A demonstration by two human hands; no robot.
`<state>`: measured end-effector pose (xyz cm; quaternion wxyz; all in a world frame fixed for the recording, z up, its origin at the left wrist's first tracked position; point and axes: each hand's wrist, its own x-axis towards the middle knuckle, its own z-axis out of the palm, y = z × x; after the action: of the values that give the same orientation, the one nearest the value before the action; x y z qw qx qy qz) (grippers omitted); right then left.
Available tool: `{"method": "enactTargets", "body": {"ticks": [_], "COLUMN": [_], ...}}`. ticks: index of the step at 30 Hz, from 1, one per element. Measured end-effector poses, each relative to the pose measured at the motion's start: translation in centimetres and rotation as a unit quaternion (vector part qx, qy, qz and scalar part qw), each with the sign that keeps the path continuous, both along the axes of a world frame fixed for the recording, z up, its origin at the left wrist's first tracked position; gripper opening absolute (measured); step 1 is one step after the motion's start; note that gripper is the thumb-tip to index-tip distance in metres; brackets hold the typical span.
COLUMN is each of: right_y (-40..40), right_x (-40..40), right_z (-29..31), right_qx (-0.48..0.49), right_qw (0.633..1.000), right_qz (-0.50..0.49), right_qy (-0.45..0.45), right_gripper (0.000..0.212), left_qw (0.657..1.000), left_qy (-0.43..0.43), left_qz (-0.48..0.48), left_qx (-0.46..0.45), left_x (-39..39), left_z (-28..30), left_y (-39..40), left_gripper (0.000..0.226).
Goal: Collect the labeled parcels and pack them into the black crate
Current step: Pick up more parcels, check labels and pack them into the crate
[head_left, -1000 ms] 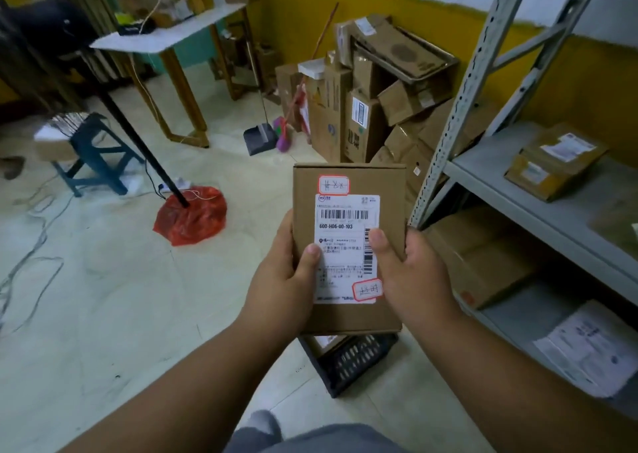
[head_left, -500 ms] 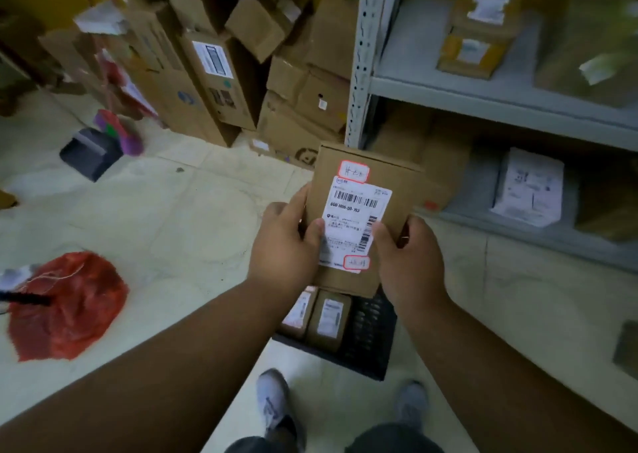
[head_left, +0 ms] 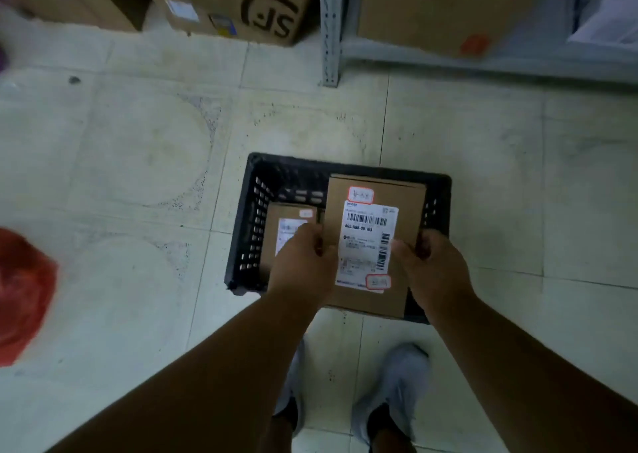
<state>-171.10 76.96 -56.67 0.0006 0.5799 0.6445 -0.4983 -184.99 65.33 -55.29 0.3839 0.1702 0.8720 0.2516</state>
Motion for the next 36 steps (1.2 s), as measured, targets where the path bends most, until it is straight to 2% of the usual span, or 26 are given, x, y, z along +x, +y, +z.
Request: {"method": "enactTargets", "body": {"ticks": [2,6,11,13,15,18,22,28,36], "right_y": [-0.6,-0.2,1.1,1.3,1.3,1.0,0.6,0.9,1.8], "right_x": [0.9,0.3,-1.4,-1.8,-2.4,-3.2,-4.2,-4.8,-5.4], "right_z": [-4.6,-12.2,-19.4,-21.3,-23.2,-25.0,-26.3,-27.7,-28.2], "right_qx": [-0.004,-0.007,-0.028,-0.022,-0.018,-0.002,0.002,-0.002,-0.017], "right_qw": [1.000,1.000,0.999,0.999,0.998,0.992,0.983,0.953,0.926], "right_qz": [0.000,-0.005,-0.024,-0.008,0.017,0.058,0.116,0.204,0.258], "right_qy": [-0.014,-0.026,-0.024,-0.035,-0.054,-0.112,-0.144,-0.223,-0.276], "right_gripper": [0.017,0.014,0.011,0.009,0.013,0.027,0.028,0.027,0.035], "left_qw": [1.000,0.998,0.989,0.972,0.935,0.919,0.900,0.857,0.832], "left_qy": [-0.018,0.002,-0.070,0.021,0.139,0.144,0.119,0.155,0.175], "left_qz": [-0.014,-0.057,-0.113,-0.206,-0.290,-0.317,-0.363,-0.439,-0.471], "left_qx": [-0.001,-0.029,-0.060,-0.114,-0.152,-0.187,-0.211,-0.219,-0.235], "left_x": [1.1,0.9,-2.1,-3.2,-4.1,-5.2,-4.7,-5.4,-5.0], "left_z": [-4.8,-12.3,-17.5,-19.2,-20.9,-23.1,-25.0,-25.6,-25.3], "left_y": [-0.5,-0.1,0.0,0.0,-0.2,-0.7,-1.4,-2.0,-1.3], "left_gripper": [0.022,0.024,0.023,0.031,0.043,0.064,0.078,0.085,0.078]}}
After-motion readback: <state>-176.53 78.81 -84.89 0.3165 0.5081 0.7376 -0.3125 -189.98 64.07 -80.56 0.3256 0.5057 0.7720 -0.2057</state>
